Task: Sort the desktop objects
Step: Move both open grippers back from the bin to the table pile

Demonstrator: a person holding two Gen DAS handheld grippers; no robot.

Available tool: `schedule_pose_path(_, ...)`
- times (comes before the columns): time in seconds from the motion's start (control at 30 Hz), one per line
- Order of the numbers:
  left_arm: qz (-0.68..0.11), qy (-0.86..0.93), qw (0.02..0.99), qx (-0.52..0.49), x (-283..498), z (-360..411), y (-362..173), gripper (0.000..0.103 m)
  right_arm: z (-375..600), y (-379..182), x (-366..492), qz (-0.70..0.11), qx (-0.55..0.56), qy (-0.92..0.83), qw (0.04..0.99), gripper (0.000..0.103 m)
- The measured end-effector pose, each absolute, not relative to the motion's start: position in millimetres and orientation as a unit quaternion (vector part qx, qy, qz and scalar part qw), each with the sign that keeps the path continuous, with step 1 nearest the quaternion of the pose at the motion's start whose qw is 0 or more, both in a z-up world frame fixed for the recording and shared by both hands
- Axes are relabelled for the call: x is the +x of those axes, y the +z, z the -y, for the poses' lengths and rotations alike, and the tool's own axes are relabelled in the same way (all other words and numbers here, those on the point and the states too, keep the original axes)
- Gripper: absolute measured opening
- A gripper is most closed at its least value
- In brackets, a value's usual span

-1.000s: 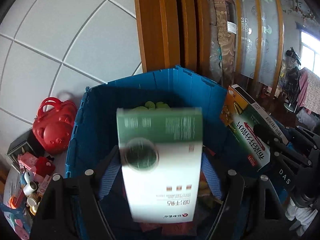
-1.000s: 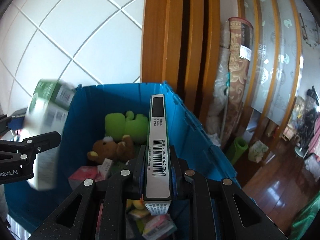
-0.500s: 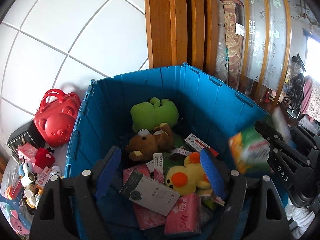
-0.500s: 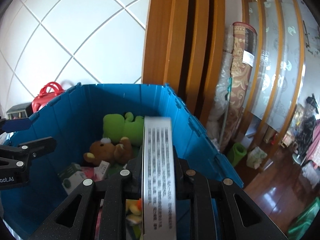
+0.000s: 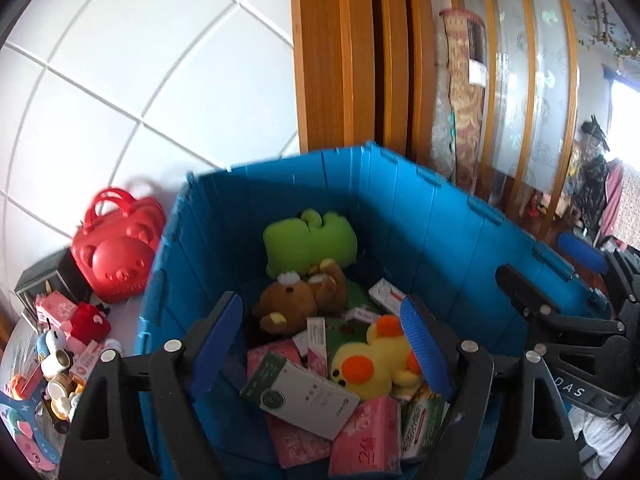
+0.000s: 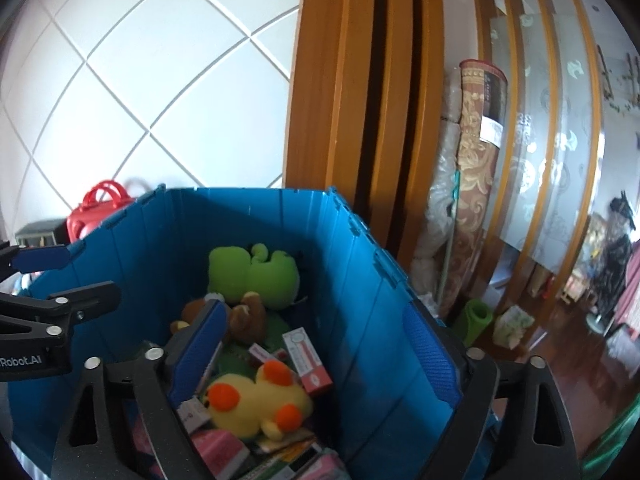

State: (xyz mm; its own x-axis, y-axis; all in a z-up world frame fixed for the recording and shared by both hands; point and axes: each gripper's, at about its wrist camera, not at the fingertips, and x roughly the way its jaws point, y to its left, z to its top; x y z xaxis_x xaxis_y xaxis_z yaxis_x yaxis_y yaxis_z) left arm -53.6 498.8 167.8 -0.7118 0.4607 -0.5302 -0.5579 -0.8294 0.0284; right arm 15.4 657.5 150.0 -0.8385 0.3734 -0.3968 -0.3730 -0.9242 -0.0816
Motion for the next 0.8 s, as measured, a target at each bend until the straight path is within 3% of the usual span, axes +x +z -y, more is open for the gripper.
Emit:
schedule_pose_path(0.23, -0.080, 0.938, 0.266, -0.209, -29, -463, 185, 0.081, -652, 148, 14, 0.014, -0.210, 0.956, 0.206, 0.103)
schedule_pose_path(0.33, -0.071, 0.946, 0.247, -0.197, -24, -441, 191, 0.086, -649, 148, 14, 0.002, -0.218, 0.953, 0.211, 0.103)
schedule_pose_path(0.5, -0.051, 0.959, 0.214, -0.180, -21, -398, 198, 0.090, -619, 159, 19, -0.032, -0.204, 0.967, 0.147, 0.103)
schedule_pose_path(0.8, -0.022, 0.967, 0.161, -0.196, -28, -305, 192, 0.090, -508, 188, 5, 0.014, -0.184, 0.979, 0.087, 0.103)
